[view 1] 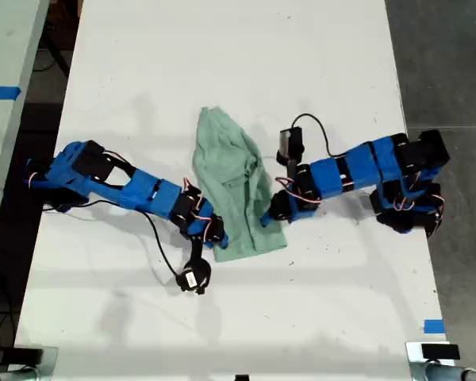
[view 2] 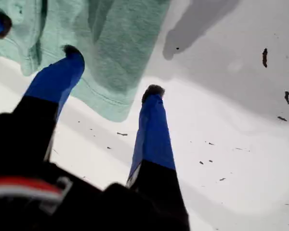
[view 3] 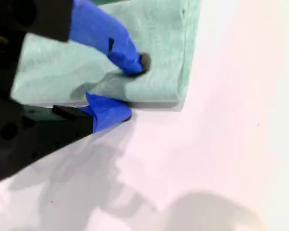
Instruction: Fold t shirt
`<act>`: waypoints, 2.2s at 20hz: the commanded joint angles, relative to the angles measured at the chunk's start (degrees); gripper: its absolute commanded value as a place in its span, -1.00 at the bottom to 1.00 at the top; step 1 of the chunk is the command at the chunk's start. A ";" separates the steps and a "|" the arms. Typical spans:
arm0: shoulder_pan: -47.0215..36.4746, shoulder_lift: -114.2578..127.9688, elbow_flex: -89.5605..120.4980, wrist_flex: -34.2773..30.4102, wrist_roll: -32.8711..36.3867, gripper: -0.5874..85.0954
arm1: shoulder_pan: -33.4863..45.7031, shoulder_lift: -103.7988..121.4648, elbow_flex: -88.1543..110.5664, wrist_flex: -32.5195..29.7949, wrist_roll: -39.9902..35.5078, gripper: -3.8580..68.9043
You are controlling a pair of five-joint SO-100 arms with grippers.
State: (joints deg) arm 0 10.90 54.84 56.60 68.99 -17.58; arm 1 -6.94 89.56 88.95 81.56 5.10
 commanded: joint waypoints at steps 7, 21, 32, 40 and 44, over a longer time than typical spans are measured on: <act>1.05 0.62 -2.37 -1.85 1.76 -0.99 | -2.29 -5.36 1.85 -9.58 4.04 -0.92; 1.05 0.09 -2.46 -2.72 2.37 -0.99 | -4.48 -8.44 -15.03 9.05 11.43 -0.19; 1.05 -0.09 -2.46 -2.99 2.64 -0.99 | -0.79 -2.11 -17.05 17.49 13.97 -0.14; 0.97 -0.09 -2.46 -3.08 2.90 -0.99 | -2.64 -12.92 -19.25 7.47 7.91 -0.18; 1.05 0.26 -2.37 -2.55 2.81 -0.99 | -4.39 -14.59 -17.49 9.40 11.78 -0.19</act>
State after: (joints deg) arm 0 11.16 54.32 56.43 67.76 -15.21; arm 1 -10.11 73.92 73.39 89.38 15.12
